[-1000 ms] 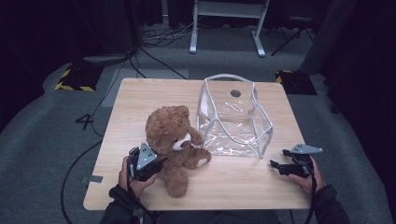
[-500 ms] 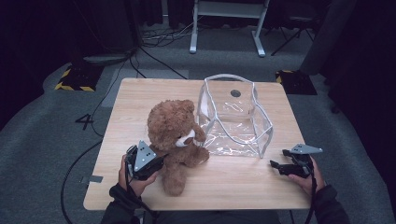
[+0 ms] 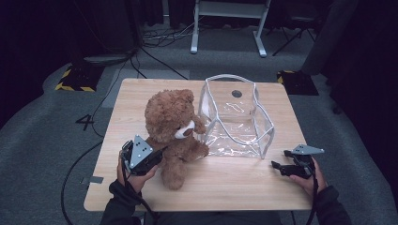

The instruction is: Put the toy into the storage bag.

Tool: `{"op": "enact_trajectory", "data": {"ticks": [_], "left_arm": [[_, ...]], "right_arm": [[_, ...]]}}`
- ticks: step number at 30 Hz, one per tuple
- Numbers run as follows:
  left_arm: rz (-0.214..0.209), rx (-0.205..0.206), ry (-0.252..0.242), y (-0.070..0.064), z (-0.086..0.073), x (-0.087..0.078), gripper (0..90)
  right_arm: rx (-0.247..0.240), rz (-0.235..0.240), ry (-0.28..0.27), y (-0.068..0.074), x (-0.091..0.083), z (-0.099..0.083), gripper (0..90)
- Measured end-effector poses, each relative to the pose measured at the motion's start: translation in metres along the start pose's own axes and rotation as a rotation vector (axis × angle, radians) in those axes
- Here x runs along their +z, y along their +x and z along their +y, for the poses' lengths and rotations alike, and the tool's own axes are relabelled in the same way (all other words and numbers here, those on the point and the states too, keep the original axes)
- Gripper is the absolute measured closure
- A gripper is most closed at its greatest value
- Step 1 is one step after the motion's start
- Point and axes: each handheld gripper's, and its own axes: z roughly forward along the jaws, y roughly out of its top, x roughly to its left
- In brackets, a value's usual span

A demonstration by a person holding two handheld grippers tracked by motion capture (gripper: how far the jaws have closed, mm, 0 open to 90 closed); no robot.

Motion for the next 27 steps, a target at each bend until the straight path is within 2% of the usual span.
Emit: {"op": "enact_trajectory", "data": {"ticks": [5,16,20,24,27], "left_arm": [[0.022,-0.002,-0.033,0.002,0.009,-0.003,65.0],[0.059,-0.010,-0.070,0.009,0.019,-0.002,65.0],[0.077,-0.037,-0.096,0.012,0.023,0.000,64.9],[0.098,-0.044,-0.104,0.014,0.029,0.003,64.9],[0.092,-0.042,-0.111,0.015,0.035,0.004,65.0]], "right_arm": [[0.000,0.000,0.000,0.000,0.000,0.000,19.1],[0.000,0.000,0.000,0.000,0.000,0.000,19.1],[0.000,0.000,-0.001,0.000,0.000,0.000,19.1],[0.000,0.000,0.000,0.000,0.000,0.000,19.1],[0.000,0.000,0.000,0.000,0.000,0.000,19.1]]}}
